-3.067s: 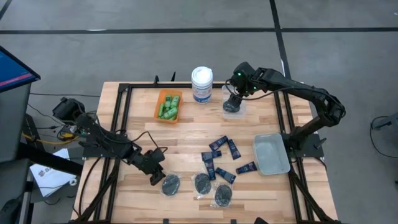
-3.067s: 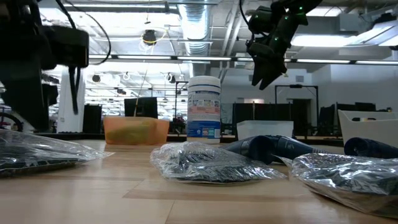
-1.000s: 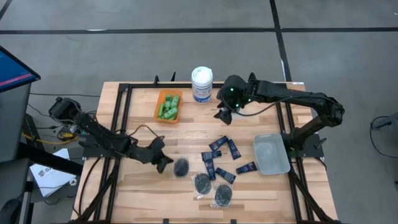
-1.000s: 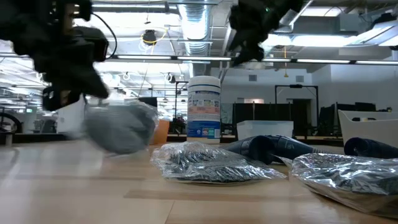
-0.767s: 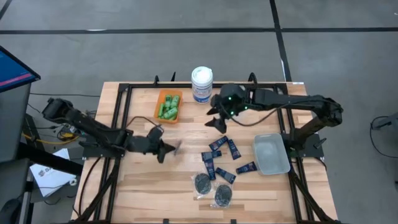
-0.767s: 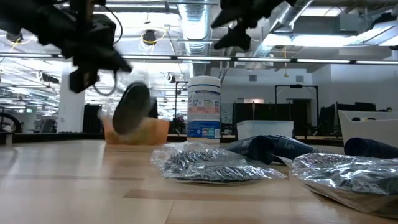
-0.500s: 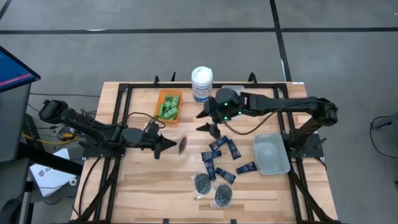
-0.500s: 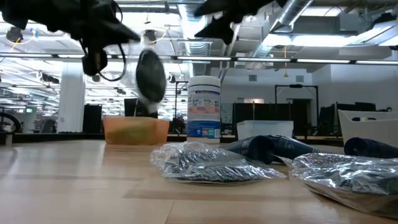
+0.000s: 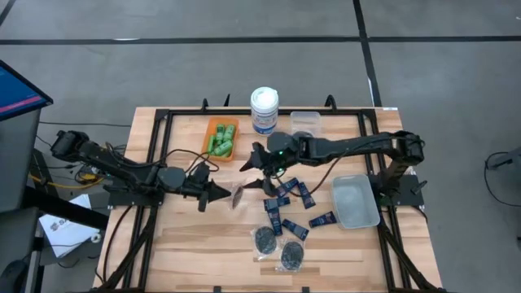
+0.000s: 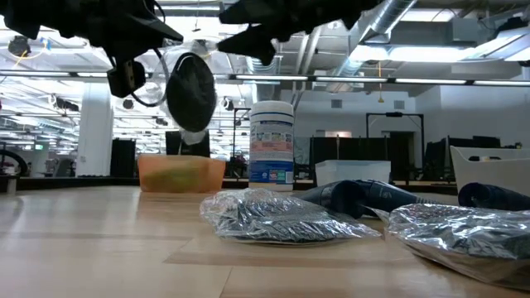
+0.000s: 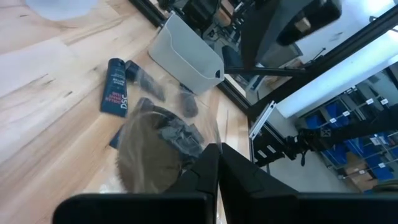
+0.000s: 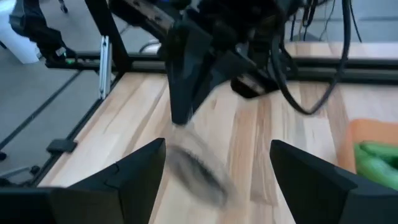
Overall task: Pick & Place Travel size toiletries
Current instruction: Put the black hairbrush into the white bin
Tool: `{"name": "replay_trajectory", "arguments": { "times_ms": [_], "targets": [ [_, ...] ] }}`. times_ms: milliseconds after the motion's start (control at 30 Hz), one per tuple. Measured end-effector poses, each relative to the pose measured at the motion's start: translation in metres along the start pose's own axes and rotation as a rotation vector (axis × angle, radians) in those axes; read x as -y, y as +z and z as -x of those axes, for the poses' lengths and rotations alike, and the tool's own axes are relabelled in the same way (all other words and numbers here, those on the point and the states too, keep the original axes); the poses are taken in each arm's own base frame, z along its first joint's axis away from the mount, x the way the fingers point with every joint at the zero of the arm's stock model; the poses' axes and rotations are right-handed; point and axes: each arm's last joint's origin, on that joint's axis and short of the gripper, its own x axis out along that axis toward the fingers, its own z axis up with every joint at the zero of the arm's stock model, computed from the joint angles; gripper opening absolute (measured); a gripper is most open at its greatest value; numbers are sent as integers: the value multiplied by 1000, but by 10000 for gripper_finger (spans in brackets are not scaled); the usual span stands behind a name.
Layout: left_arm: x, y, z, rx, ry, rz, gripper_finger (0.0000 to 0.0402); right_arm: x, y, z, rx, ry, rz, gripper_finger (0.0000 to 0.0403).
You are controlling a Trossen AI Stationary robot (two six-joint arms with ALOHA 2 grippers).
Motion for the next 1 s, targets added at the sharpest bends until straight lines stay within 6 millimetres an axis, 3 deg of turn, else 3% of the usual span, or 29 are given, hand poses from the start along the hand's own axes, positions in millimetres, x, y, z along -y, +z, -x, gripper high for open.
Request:
{"name": "replay_trajectory", "arguments": {
  "times_ms": [400, 667, 800, 1000],
  "targets": [
    [1, 0, 0, 2, -7, 2, 0, 9, -26, -33, -41, 51, -15, 281],
    [1, 1, 0, 11, -17, 4, 0, 10, -28, -34, -49, 49, -19, 271],
    [2, 1, 0, 12, -17, 4, 0, 10, -29, -34, -57, 49, -22, 220],
    [2, 1, 0, 13, -16, 4, 0, 10, -32, -33, -86, 53, -30, 80]
  ]
}}
